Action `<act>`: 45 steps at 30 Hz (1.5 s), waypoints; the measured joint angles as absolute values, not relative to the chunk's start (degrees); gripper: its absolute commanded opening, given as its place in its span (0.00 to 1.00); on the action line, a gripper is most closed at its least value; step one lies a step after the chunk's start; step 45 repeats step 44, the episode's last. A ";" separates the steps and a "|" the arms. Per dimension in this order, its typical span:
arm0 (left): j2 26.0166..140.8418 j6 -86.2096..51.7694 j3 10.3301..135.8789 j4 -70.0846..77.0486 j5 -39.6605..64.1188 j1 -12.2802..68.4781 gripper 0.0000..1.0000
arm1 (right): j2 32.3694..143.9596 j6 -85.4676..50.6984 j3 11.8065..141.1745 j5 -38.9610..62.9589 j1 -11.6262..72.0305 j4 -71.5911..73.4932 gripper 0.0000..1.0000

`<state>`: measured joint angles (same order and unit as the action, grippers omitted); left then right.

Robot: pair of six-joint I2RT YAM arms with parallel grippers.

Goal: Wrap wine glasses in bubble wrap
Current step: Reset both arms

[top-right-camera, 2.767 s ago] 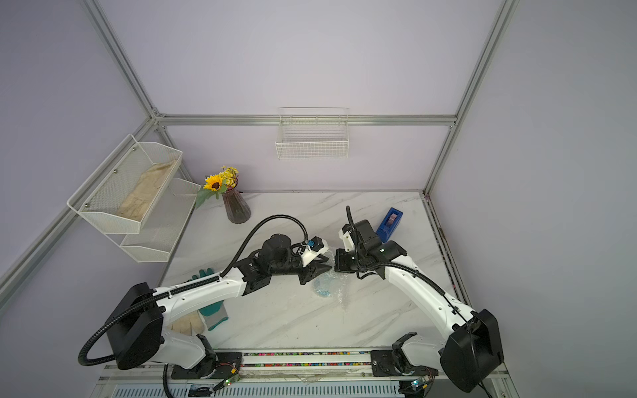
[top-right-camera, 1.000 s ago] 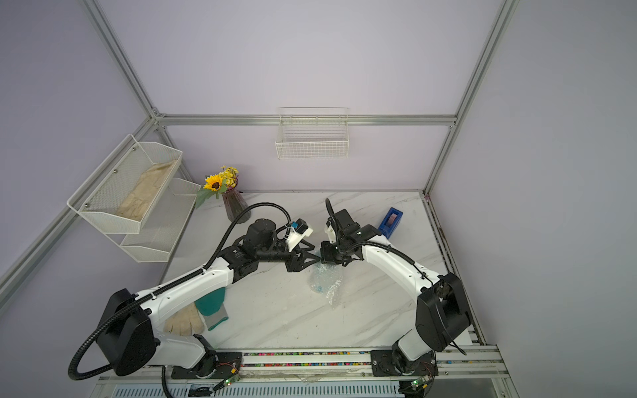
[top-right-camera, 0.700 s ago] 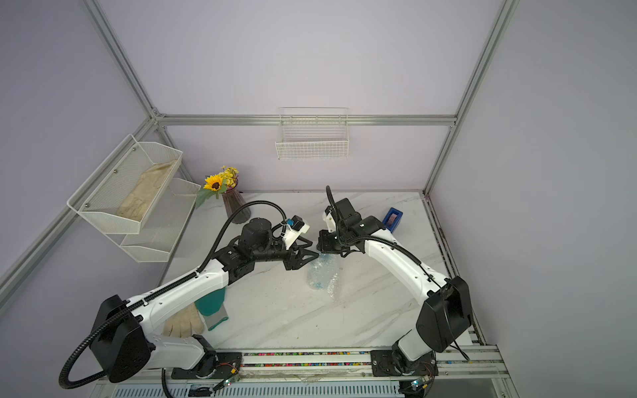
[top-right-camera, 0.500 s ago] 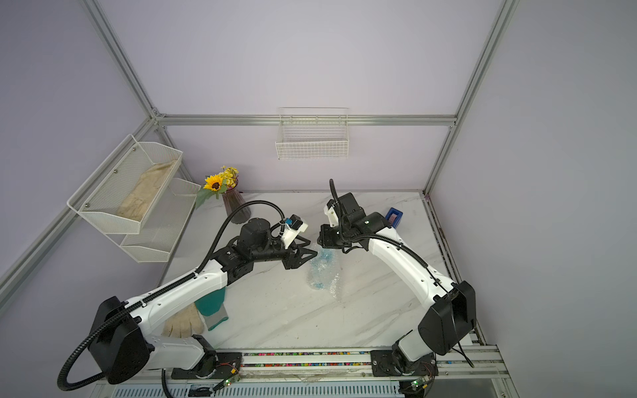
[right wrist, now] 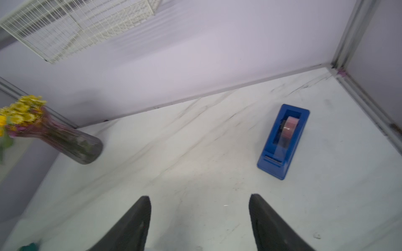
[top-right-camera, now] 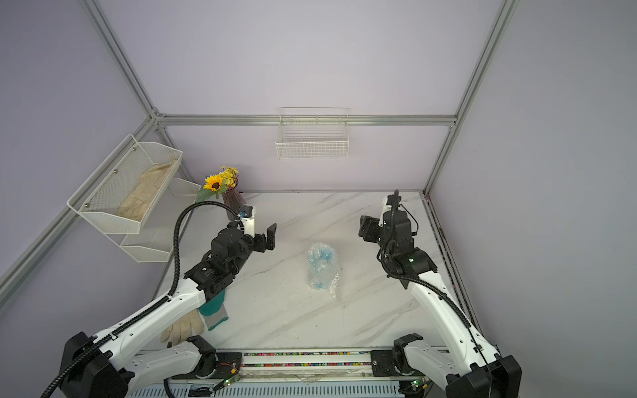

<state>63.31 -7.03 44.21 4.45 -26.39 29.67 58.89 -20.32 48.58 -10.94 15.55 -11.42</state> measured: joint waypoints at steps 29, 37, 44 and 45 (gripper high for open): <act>89.78 -4.86 19.20 50.17 -14.68 -1.98 1.00 | 102.98 -2.22 23.40 -15.64 5.98 71.99 0.97; 90.08 -4.69 19.22 50.26 -11.88 -1.98 1.00 | 102.98 -2.31 24.86 -15.49 5.72 72.18 0.97; 90.08 -3.81 19.22 51.55 -11.07 -1.98 1.00 | 102.98 -2.33 24.86 -15.33 5.61 72.20 0.97; 90.08 -3.81 19.22 51.55 -11.07 -1.98 1.00 | 102.98 -2.33 24.86 -15.33 5.61 72.20 0.97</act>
